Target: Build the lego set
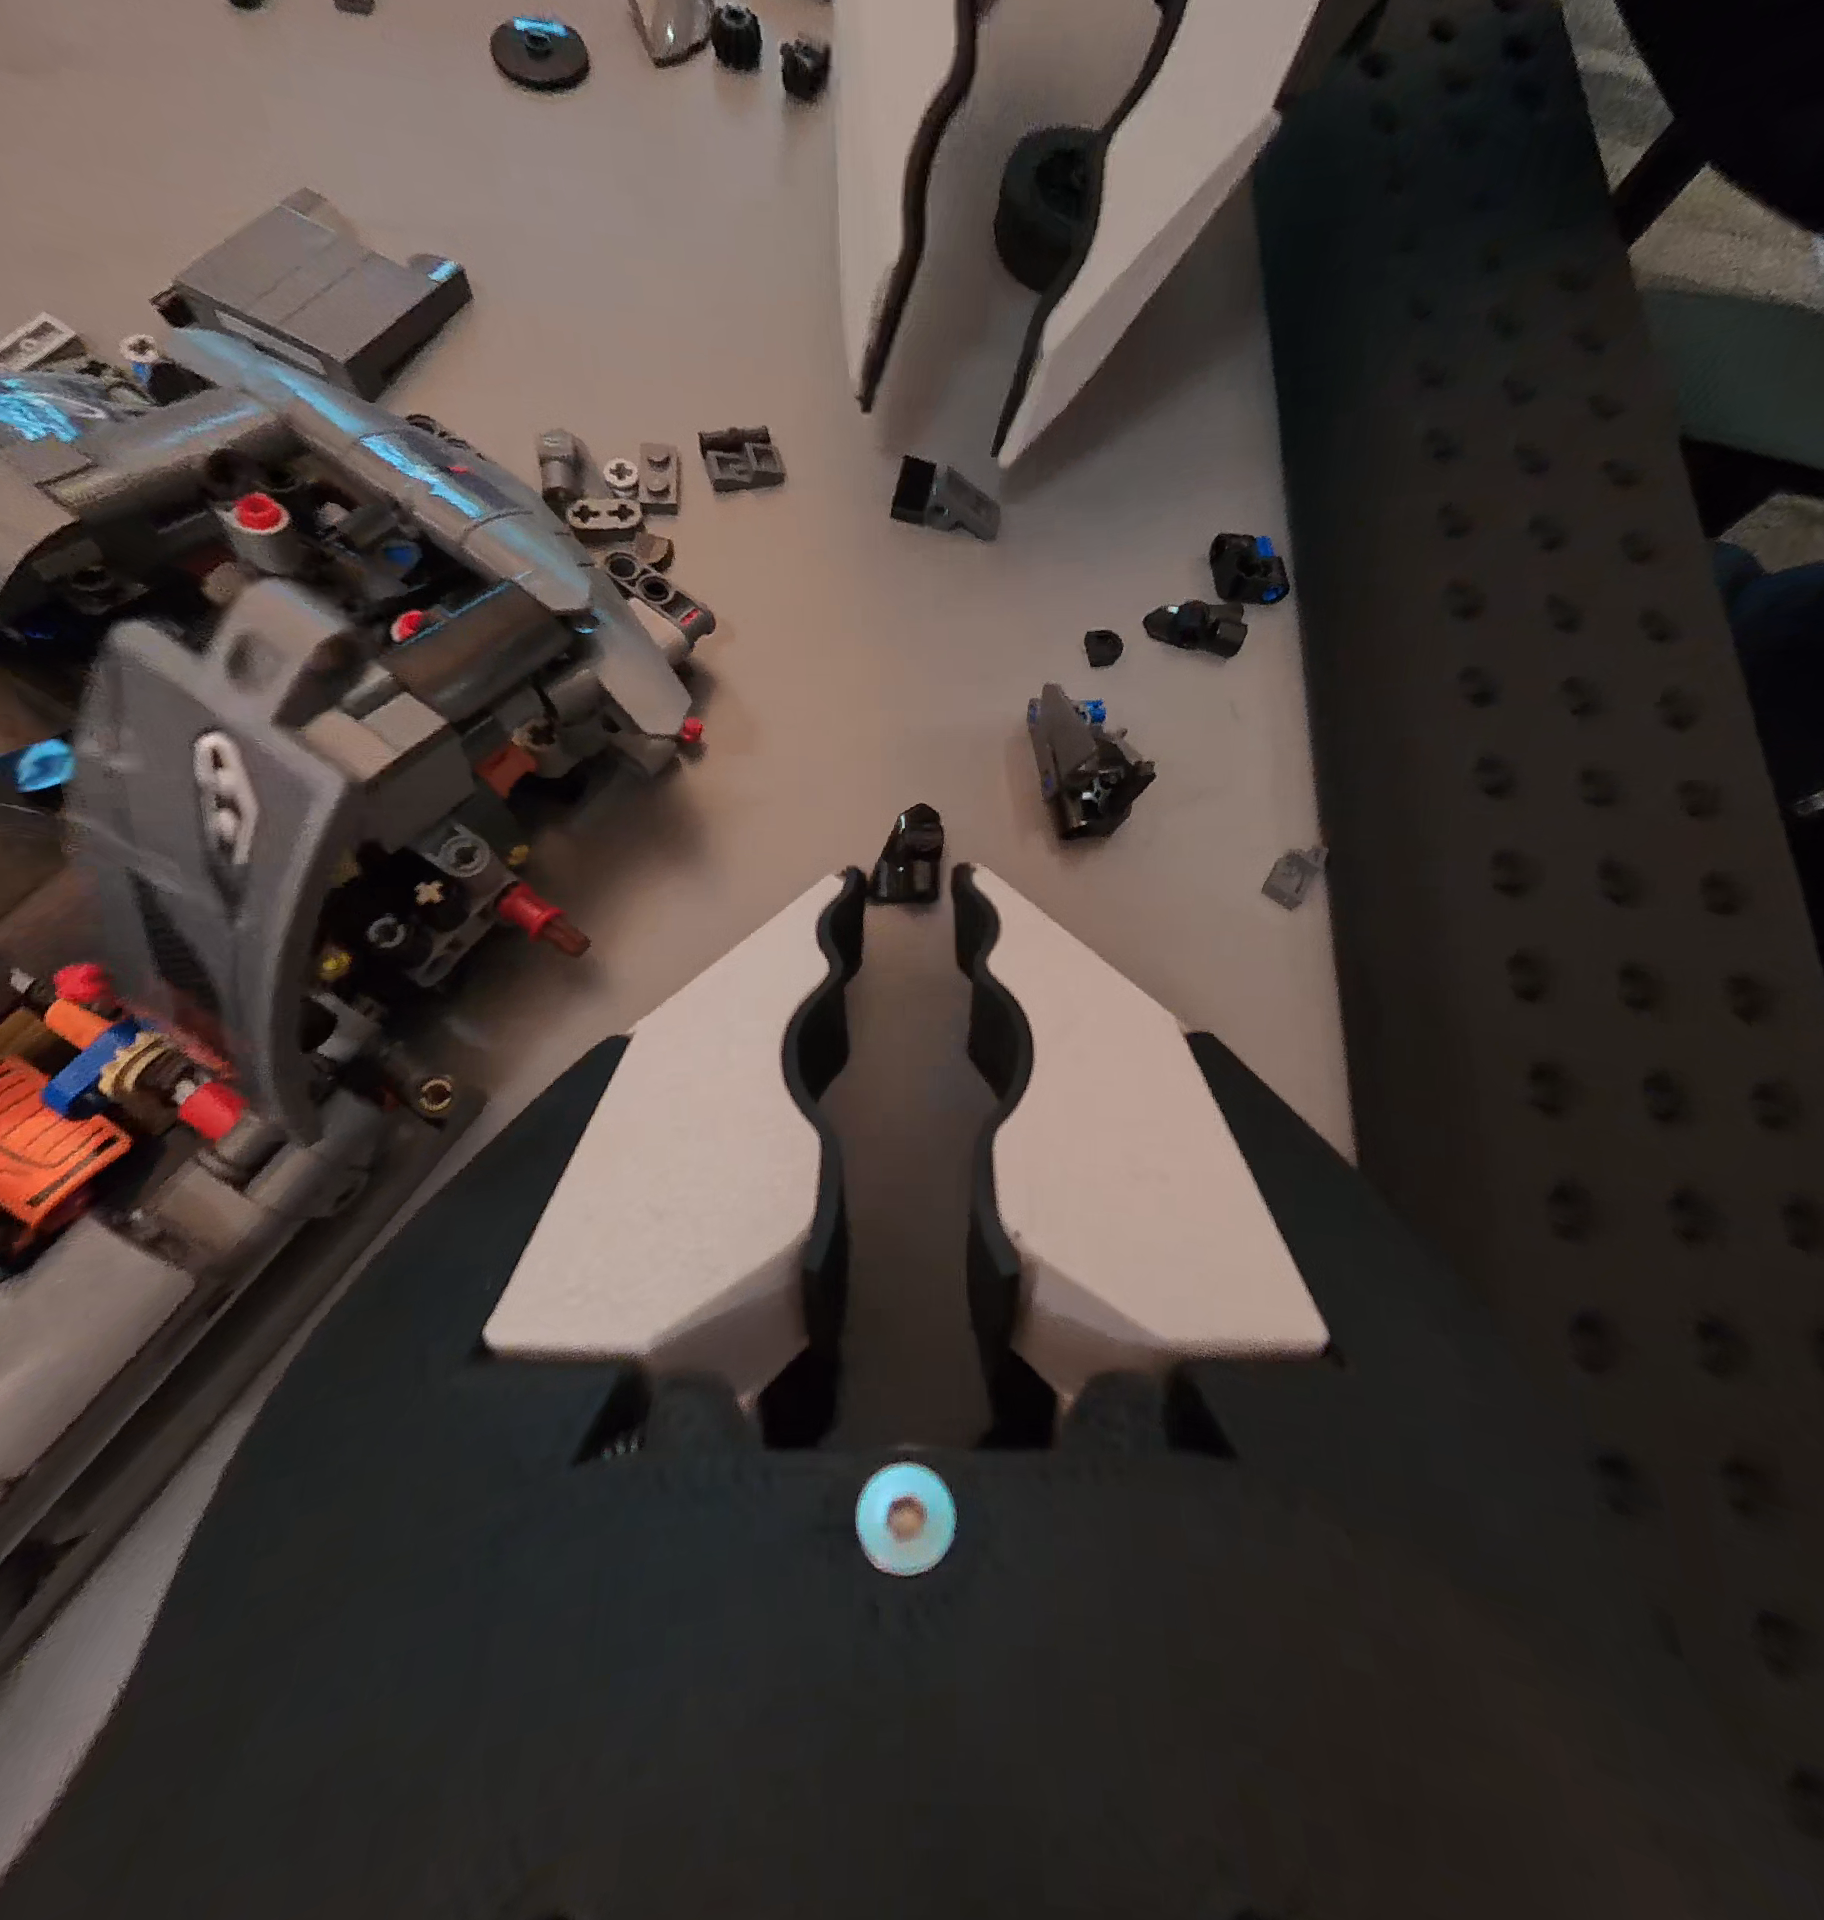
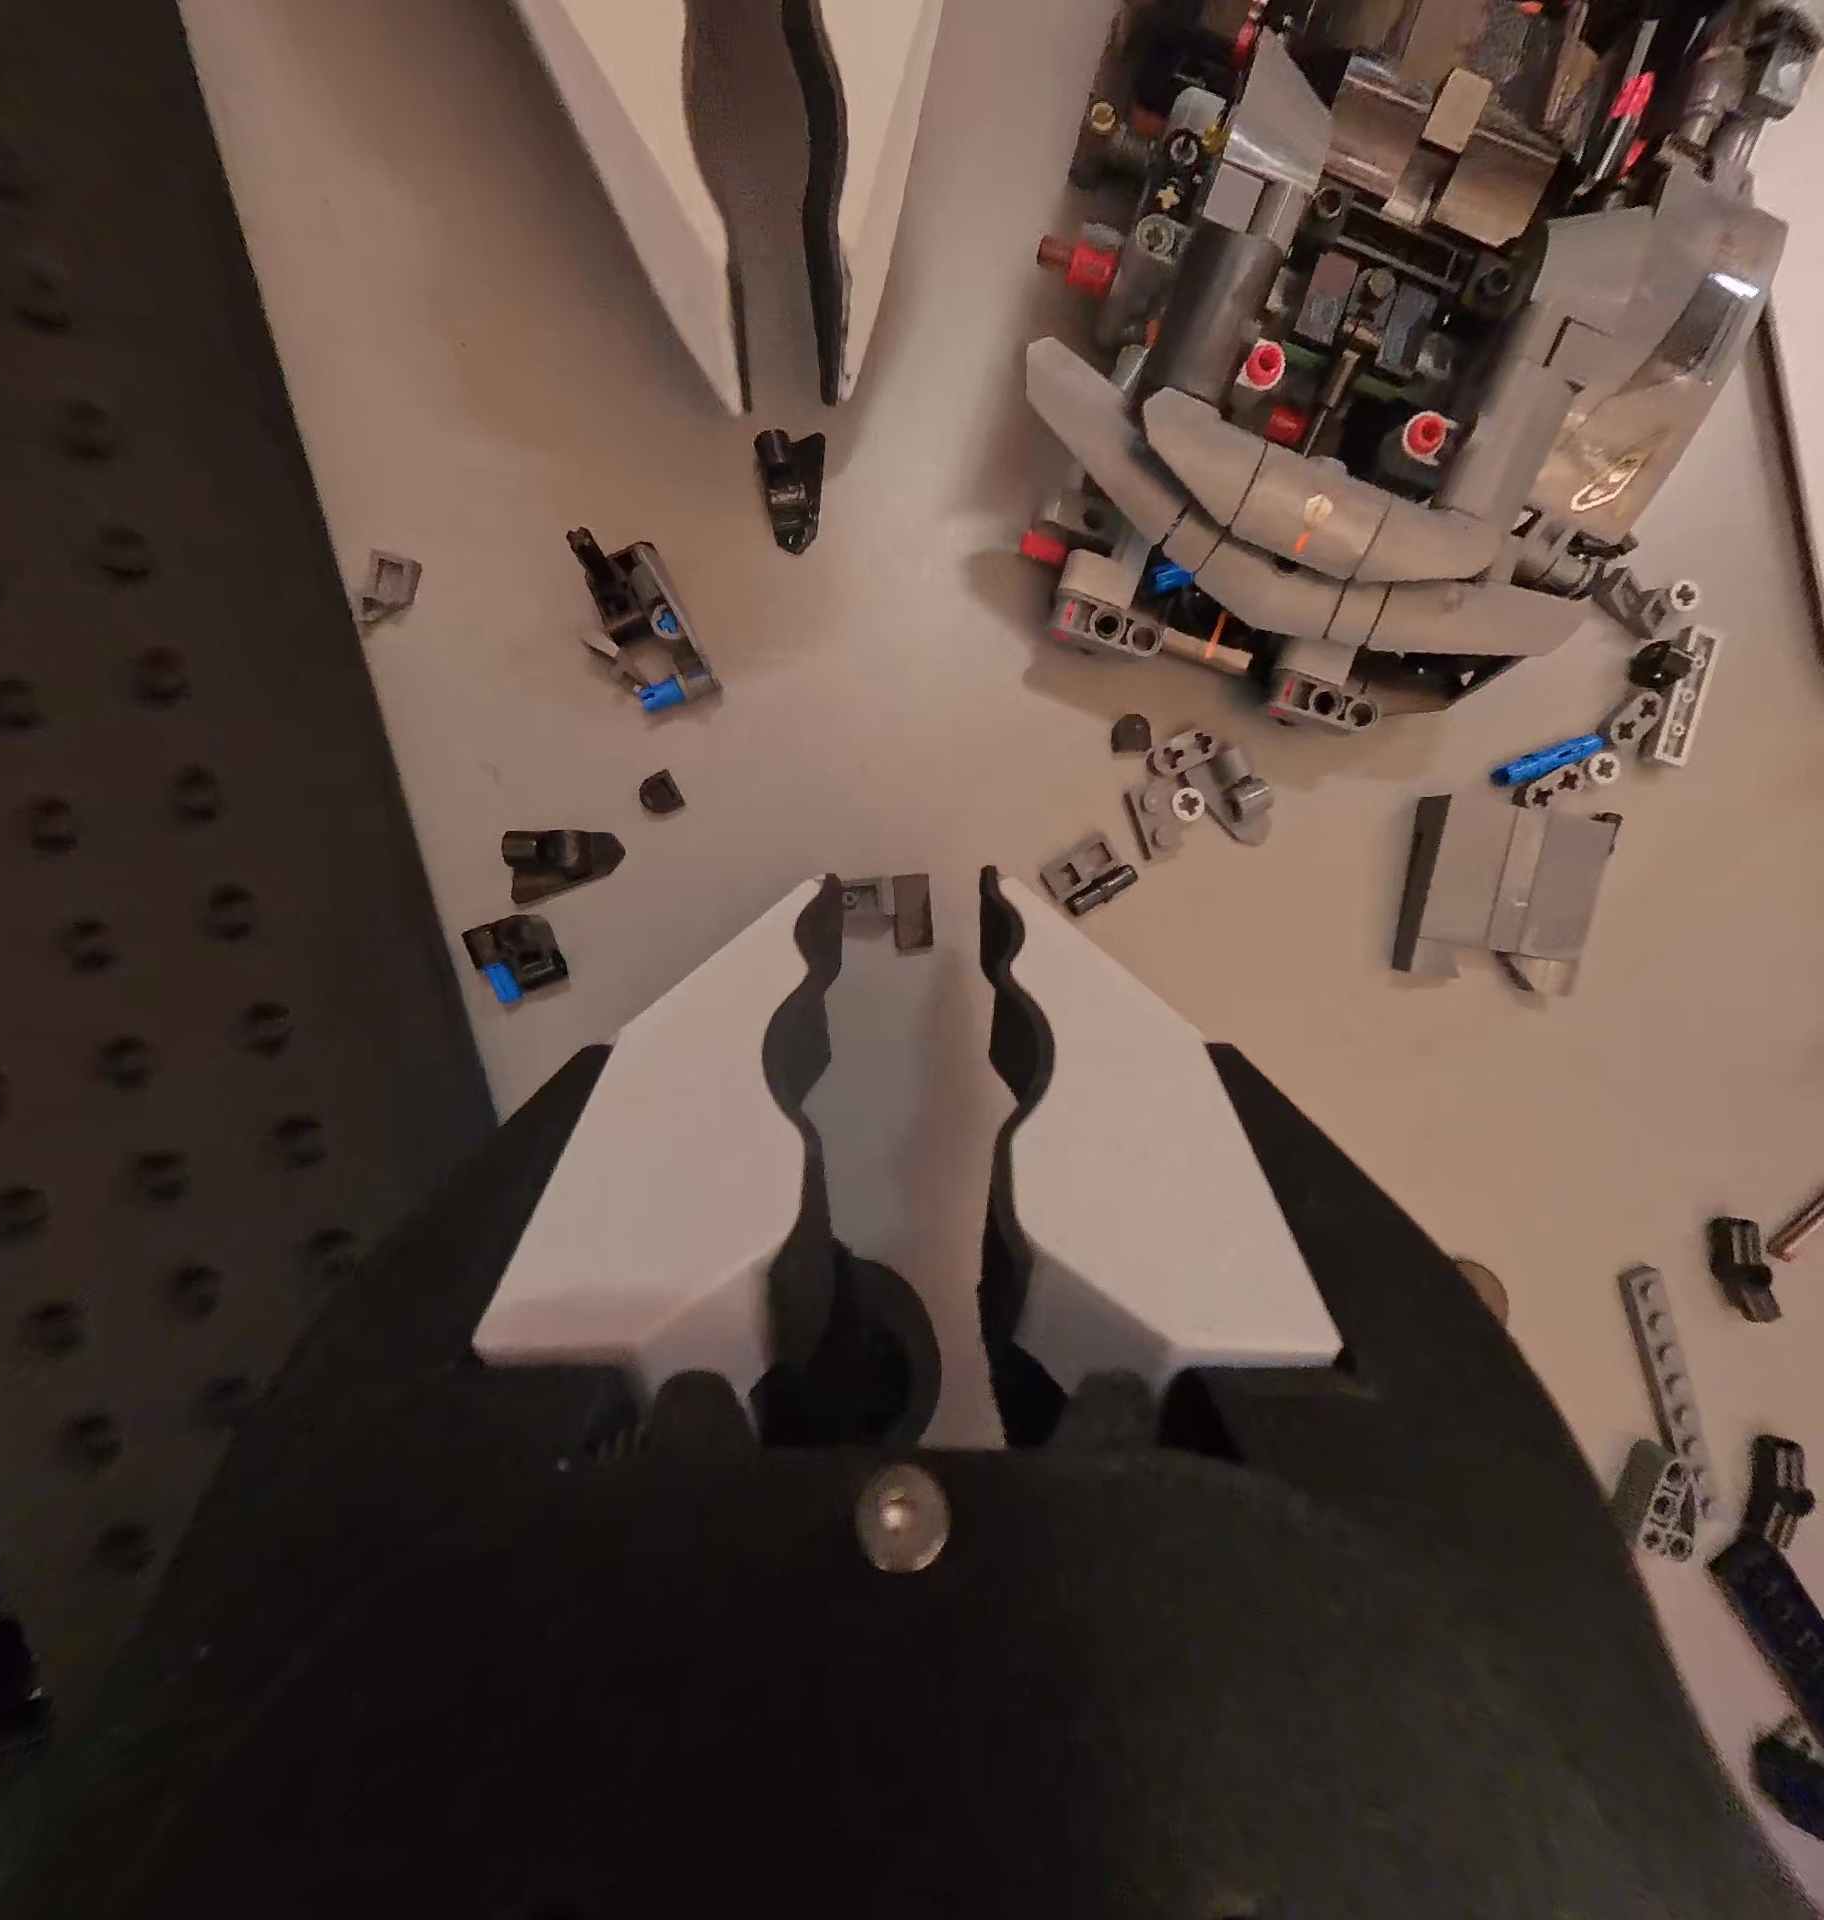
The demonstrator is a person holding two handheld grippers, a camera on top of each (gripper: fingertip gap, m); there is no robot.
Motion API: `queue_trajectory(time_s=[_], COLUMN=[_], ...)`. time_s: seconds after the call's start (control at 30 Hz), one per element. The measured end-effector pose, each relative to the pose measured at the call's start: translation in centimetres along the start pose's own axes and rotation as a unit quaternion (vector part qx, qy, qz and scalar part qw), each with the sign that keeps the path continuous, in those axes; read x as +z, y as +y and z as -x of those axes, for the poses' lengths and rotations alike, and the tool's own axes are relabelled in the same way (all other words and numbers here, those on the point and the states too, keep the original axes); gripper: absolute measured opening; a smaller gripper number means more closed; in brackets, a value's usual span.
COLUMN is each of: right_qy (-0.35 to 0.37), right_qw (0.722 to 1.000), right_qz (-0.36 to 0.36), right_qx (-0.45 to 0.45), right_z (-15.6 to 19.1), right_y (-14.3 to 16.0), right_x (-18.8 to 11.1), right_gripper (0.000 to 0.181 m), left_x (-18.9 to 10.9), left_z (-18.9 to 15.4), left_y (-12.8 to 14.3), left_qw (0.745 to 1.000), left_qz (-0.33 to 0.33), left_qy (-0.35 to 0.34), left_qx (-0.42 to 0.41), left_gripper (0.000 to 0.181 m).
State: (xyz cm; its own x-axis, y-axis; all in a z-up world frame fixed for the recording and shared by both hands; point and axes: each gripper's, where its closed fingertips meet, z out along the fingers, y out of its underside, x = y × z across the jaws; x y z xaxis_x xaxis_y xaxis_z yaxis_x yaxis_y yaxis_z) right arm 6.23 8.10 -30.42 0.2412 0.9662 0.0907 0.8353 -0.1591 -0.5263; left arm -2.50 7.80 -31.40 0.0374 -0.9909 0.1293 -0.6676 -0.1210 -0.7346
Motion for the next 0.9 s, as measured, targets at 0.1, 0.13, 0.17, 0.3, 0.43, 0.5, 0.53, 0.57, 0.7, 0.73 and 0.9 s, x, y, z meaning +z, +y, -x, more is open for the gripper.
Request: queue_trajectory(time_s=[0.1, 0.13, 0.17, 0.3, 0.43, 0.5, 0.53, 0.57, 0.7, 0.73, 0.9], right_qy=[-0.008, -0.008, -0.01, -0.012, -0.013, -0.02, -0.03, -0.042, -0.1, -0.112, -0.127], right_qw=[1.0, 1.0, 1.0, 0.999, 0.999, 0.999, 0.999, 0.999, 0.995, 0.993, 0.991], right_qz=[-0.012, -0.016, -0.019, -0.027, -0.038, -0.028, -0.026, -0.023, -0.017, -0.017, -0.013], right_qx=[0.006, 0.007, 0.007, 0.012, 0.019, 0.023, 0.021, 0.019, -0.002, -0.009, -0.04], right_z=[0.1, 0.2, 0.3, 0.5, 0.4, 0.7, 1.2, 1.8, 4.9, 5.7, 7.3], right_y=[-0.3, -0.3, -0.4, -0.4, -0.2, 0.4, 0.6, 0.9, 1.4, 1.3, 1.0], right_x=[0.3, 0.4, 0.4, 0.5, -0.3, -0.7, -0.9, -1.1, -1.5, -1.4, -0.6], right_gripper=[0.024, 0.022, 0.021, 0.02, 0.023, 0.024, 0.024, 0.024, 0.024, 0.023, 0.015], left_x=[0.6, 0.9, 1.0, 1.1, 1.0, 1.0, 1.0, 1.0, 1.0, 1.0, 1.0], left_z=[-0.1, -0.1, -0.1, 0.1, 0.2, 0.2, 0.2, 0.2, 0.2, 0.2, 0.2], left_y=[0.3, 0.4, 0.4, 0.4, 0.5, 0.5, 0.5, 0.5, 0.5, 0.5, 0.5], left_qw=[0.999, 0.999, 0.999, 0.997, 0.997, 0.997, 0.997, 0.997, 0.998, 0.998, 0.998], left_qz=[0.017, 0.022, 0.023, 0.031, 0.032, 0.032, 0.031, 0.03, 0.024, 0.023, 0.021], left_qy=[-0.016, -0.02, -0.024, -0.042, -0.045, -0.045, -0.044, -0.043, -0.035, -0.035, -0.034], left_qx=[0.027, 0.027, 0.035, 0.058, 0.062, 0.061, 0.06, 0.057, 0.048, 0.047, 0.046], left_gripper=[0.015, 0.015, 0.011, 0.0, 0.0, 0.0, 0.0, 0.0, 0.0, 0.0, 0.0])
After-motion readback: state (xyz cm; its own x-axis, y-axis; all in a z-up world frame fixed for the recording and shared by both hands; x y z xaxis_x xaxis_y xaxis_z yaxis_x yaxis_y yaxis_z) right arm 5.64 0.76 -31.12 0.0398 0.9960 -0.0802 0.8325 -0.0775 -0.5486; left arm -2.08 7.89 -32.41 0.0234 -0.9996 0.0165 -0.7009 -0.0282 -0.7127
